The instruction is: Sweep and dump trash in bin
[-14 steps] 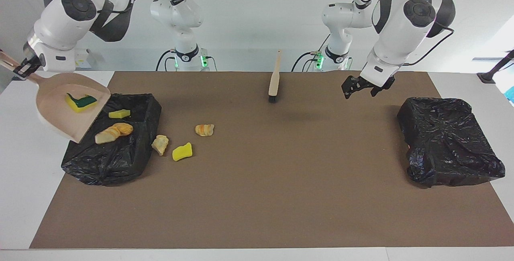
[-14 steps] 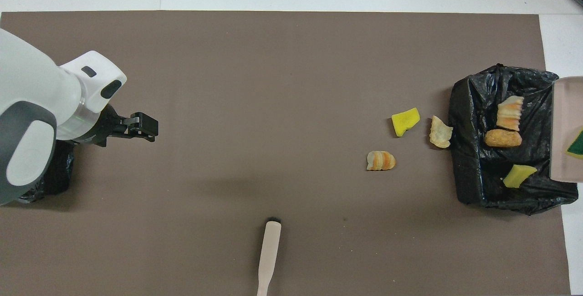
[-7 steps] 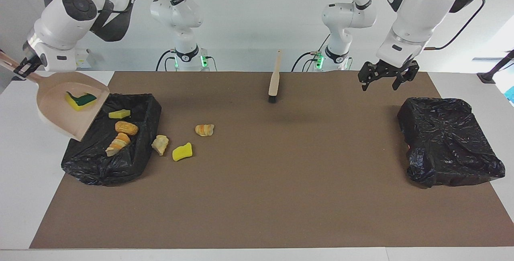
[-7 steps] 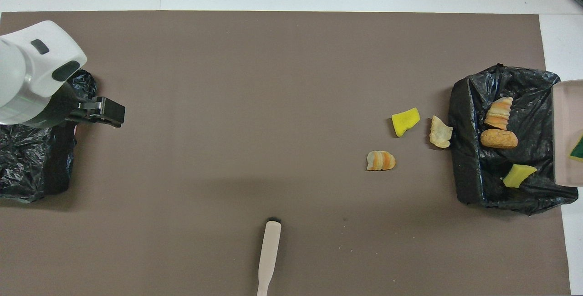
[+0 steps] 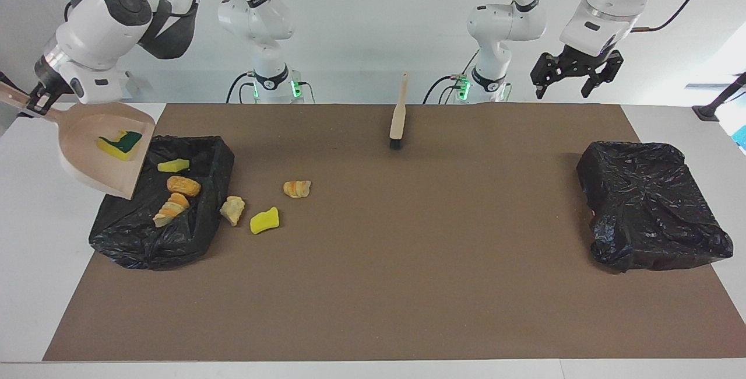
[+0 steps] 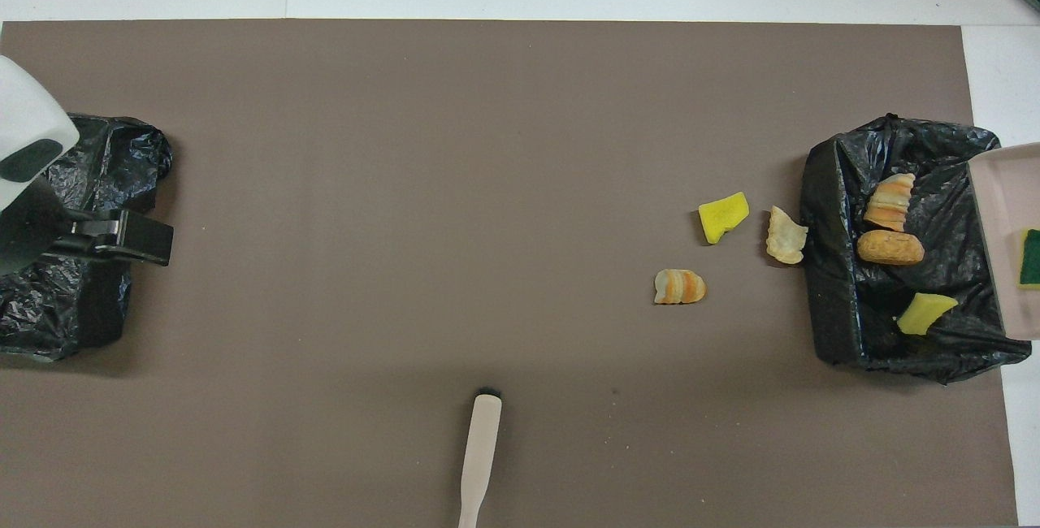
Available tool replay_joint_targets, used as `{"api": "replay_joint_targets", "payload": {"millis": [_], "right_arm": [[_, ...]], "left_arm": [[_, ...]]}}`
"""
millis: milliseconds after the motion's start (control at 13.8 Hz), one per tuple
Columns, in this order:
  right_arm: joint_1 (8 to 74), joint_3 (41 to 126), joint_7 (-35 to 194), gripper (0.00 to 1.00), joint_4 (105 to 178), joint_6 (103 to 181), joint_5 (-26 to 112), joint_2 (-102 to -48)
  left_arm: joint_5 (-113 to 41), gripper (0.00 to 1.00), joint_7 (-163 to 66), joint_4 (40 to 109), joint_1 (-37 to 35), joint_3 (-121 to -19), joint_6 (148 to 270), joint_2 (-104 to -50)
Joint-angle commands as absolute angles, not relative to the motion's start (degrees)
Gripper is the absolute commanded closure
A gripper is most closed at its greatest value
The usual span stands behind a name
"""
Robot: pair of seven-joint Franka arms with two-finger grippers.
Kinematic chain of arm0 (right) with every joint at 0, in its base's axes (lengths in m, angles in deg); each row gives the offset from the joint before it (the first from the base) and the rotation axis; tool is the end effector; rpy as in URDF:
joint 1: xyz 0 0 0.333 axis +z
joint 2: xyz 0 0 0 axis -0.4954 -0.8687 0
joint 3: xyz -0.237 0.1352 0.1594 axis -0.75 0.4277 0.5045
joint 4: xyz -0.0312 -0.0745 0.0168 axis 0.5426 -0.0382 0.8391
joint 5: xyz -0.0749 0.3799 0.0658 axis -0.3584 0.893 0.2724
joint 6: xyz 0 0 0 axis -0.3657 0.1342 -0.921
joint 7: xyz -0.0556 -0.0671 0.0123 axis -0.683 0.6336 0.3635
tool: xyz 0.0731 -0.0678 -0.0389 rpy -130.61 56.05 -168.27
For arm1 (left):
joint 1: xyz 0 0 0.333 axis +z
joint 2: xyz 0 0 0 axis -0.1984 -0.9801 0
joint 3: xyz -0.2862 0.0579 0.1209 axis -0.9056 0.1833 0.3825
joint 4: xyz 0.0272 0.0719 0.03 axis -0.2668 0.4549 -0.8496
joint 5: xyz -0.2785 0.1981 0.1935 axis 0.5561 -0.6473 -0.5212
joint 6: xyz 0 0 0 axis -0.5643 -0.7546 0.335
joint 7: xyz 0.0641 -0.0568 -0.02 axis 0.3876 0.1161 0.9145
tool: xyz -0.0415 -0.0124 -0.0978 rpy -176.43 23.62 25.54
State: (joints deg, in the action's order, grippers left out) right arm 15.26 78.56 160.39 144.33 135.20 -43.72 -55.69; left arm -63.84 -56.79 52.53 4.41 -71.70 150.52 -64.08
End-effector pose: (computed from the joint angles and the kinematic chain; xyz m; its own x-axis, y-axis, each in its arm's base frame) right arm 0.5372 -0.1747 0.5895 -0.0353 0.5809 -0.8132 0.9974 0.0714 0.0077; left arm 0.5069 -0.1031 0.6642 0.9956 -0.0736 -0.0581 -0.0768 -0.9956 -0.0535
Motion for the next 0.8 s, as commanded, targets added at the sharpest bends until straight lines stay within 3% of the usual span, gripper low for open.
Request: {"api": "replay_joint_targets", "payload": {"millis": [0, 145, 361, 723], "right_arm": [[14.49, 78.66, 165.33, 1.0, 140.14, 135.92, -42.81, -58.1], [14.58, 78.75, 166.23, 1.0, 137.57, 135.83, -41.67, -59.7], [11.25, 78.4, 166.49, 1.0, 141.07, 140.21, -36.85, -59.35], [12.03, 78.57, 163.94, 1.0, 143.29, 142.6, -36.04, -59.79]], "left_arm": [[-60.89, 0.0, -57.4, 54.99, 5.63, -71.17, 151.12, -62.32], [-59.47, 0.0, -57.93, 54.55, 7.05, -71.17, 154.18, -62.94], [-59.64, 0.0, -63.28, 52.1, 8.45, -70.82, 153.85, -64.96], [-61.05, 0.0, -63.99, 51.21, 8.63, -70.91, 152.97, -64.87]]}}
